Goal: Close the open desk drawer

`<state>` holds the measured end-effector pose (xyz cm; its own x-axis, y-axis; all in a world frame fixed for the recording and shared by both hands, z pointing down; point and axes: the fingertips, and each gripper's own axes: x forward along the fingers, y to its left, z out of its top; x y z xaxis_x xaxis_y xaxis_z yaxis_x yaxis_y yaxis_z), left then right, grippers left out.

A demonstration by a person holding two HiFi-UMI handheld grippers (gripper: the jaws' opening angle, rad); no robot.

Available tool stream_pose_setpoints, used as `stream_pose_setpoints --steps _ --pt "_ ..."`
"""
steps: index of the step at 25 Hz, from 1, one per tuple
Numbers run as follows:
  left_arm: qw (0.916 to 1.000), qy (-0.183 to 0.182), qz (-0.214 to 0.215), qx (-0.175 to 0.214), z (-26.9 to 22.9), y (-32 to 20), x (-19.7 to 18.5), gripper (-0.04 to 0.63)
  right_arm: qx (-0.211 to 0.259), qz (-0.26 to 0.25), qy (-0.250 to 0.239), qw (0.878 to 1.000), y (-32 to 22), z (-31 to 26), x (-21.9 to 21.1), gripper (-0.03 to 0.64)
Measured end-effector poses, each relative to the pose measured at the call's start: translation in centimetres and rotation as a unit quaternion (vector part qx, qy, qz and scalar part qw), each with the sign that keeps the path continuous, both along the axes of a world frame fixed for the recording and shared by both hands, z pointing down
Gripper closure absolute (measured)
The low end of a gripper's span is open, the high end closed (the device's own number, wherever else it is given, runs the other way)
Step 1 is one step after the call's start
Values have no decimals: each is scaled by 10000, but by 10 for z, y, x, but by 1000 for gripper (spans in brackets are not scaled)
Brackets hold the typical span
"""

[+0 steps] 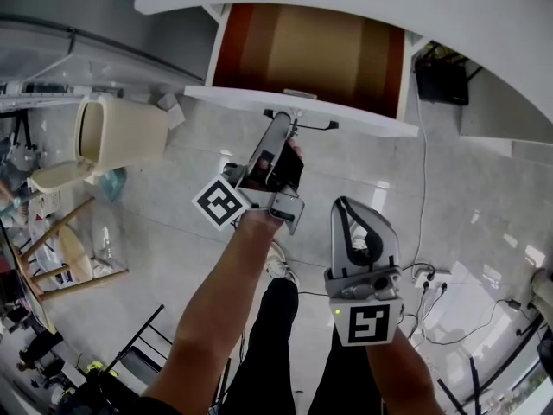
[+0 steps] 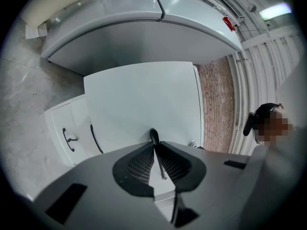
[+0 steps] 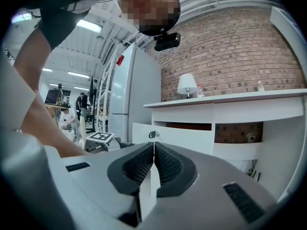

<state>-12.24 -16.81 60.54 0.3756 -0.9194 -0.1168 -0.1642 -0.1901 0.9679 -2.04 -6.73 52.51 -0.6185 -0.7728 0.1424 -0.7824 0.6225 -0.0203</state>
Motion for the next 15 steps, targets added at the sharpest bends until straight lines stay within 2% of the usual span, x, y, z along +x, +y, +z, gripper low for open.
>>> stream_pose_setpoints --steps 5,15 --pt "9996 217 -62 -164 2 0 -2 554 16 -60 -17 10000 -5 -9 -3 589" --pt "9992 316 -194 -162 0 -16 -2 555 -91 18 25 10000 -15 -3 10 589"
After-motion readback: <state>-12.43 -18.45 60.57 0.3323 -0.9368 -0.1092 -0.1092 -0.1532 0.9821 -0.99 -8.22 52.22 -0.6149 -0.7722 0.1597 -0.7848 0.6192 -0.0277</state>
